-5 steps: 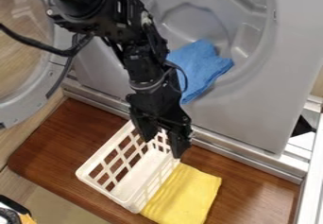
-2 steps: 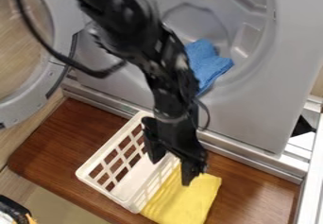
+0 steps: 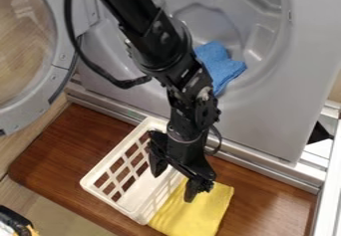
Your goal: Move the white busket to the left of the yellow cloth
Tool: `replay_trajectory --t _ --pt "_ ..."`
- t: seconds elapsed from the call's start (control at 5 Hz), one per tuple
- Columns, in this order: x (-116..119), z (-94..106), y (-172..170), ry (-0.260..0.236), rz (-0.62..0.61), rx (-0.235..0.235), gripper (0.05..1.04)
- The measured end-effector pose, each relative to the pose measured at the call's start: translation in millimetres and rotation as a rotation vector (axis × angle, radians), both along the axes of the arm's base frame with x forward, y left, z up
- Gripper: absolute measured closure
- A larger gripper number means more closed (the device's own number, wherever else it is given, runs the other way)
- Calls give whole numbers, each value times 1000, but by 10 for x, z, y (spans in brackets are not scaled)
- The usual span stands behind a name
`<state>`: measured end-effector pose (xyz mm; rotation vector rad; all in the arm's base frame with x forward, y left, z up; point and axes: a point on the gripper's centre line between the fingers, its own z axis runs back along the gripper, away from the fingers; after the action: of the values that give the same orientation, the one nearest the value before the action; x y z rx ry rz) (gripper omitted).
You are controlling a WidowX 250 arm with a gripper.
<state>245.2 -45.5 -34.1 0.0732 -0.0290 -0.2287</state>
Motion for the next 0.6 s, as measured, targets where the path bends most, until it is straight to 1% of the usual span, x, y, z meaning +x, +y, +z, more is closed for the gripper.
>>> replay_trajectory --t 0.2,0.4,0.6 --pt "13 -32 -1 -6 9 0 439" --pt "10 -26 -3 -2 5 -1 746" --pt "-4 -27 -2 8 4 -5 935"
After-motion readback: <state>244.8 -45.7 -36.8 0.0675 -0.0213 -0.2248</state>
